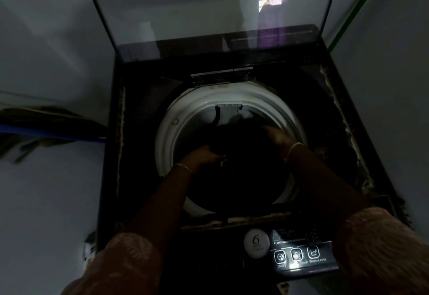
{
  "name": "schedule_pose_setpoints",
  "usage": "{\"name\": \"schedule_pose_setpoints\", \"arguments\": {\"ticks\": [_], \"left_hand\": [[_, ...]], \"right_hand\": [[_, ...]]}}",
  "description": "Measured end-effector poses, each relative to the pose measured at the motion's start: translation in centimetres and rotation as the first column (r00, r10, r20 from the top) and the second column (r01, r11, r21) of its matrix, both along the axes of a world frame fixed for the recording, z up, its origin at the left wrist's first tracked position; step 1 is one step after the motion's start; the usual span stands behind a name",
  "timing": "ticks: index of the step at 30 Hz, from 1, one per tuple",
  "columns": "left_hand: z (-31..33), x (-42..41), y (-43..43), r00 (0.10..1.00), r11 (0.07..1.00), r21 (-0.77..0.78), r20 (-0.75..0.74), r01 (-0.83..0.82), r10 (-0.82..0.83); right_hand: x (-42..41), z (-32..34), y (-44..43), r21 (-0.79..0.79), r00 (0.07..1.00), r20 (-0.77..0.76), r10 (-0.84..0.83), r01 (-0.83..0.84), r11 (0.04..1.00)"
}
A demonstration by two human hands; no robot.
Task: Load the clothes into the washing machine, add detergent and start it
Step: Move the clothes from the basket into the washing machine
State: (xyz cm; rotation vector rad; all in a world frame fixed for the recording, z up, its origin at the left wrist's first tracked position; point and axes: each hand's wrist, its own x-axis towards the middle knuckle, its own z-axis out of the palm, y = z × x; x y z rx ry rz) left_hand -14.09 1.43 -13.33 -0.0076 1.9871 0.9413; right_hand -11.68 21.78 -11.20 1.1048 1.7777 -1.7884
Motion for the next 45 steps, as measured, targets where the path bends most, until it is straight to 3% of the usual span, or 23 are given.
{"name": "schedule_pose_setpoints", "arguments": {"ticks": [5, 8, 19, 23, 31, 41, 45], "left_hand": [[3.1, -0.5, 1.2, 0.964, 0.929, 0.259, 0.053, -0.264, 0.259], [5.7, -0.3, 2.5, 0.937, 0.868, 0.353, 0.118, -0.349, 0.329], [14.0, 5.2, 16.2, 0.990, 0.803, 0.580, 0.046, -0.134, 0.132], [15.0, 9.3, 22.7, 0.998, 0.813, 0.580, 0.047, -0.056, 0.035], [12.9, 19.0, 34.9, 0.992, 0.844, 0.537, 0.116, -0.014, -0.057], [4.7, 25.6, 43.4, 0.971, 0.936, 0.330, 0.235, -0.119, 0.041], [-0.8, 26.1, 44.7, 0.960, 0.957, 0.230, 0.253, -0.178, 0.118]], "right_hand": [[0.4, 3.5, 0.2, -0.198, 0.991, -0.059, -0.120, 0.106, 0.974], [1.2, 5.7, 1.5, -0.280, 0.975, -0.152, -0.165, 0.118, 0.953], [10.7, 12.3, 11.1, -0.427, 0.804, -0.348, -0.481, 0.321, 0.845], [16.1, 13.0, 16.3, -0.456, 0.730, -0.366, -0.578, 0.401, 0.795], [27.1, 10.2, 27.6, -0.413, 0.697, -0.300, -0.651, 0.521, 0.747], [35.3, -1.0, 36.7, -0.370, 0.675, -0.001, -0.738, 0.685, 0.627], [36.2, -8.8, 37.6, -0.287, 0.713, 0.119, -0.691, 0.691, 0.664]]}}
